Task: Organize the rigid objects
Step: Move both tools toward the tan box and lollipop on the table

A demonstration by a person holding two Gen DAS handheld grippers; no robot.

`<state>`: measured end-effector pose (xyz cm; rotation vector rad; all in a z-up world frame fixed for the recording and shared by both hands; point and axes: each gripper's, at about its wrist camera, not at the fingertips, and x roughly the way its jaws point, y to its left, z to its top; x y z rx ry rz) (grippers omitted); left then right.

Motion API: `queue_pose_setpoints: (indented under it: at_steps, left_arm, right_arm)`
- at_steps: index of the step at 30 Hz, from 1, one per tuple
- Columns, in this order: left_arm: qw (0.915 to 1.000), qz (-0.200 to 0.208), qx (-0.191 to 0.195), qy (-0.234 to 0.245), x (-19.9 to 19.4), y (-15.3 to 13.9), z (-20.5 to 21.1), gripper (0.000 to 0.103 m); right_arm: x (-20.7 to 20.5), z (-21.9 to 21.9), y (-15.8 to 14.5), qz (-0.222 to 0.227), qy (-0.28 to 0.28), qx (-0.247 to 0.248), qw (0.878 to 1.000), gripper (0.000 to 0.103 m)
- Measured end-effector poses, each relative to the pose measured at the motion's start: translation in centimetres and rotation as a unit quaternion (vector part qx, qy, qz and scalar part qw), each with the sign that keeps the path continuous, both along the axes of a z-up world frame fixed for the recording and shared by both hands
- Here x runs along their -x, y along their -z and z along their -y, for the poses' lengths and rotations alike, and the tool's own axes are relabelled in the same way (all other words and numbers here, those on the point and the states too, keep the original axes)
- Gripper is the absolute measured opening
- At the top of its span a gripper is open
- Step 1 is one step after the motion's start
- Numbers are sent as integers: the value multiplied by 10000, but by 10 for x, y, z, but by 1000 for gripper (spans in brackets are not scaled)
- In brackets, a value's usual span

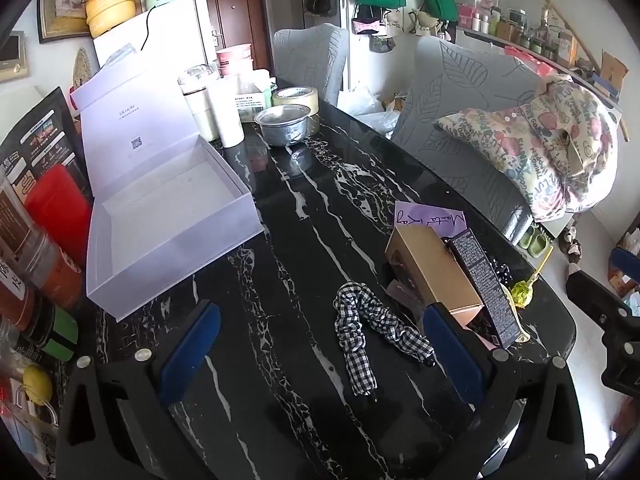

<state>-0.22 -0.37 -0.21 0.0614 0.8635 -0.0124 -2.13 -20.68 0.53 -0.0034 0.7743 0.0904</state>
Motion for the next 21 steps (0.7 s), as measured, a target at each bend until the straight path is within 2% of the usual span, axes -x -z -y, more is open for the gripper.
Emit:
queue_pose_setpoints:
  at_steps: [8,12,21]
  left_arm:
    - [10000,-10,83,51,-1,1,0,103]
    - [9997,-61,242,66,-2,2,-2,103]
    - [9997,-111,217,89,-1,3,0,103]
  right_arm:
    - [2,2,-2,81,13,41,10000,103]
    - [1,1,-2,91,5,50,9999,103]
    - [0,0,-1,82,-12,45,10000,103]
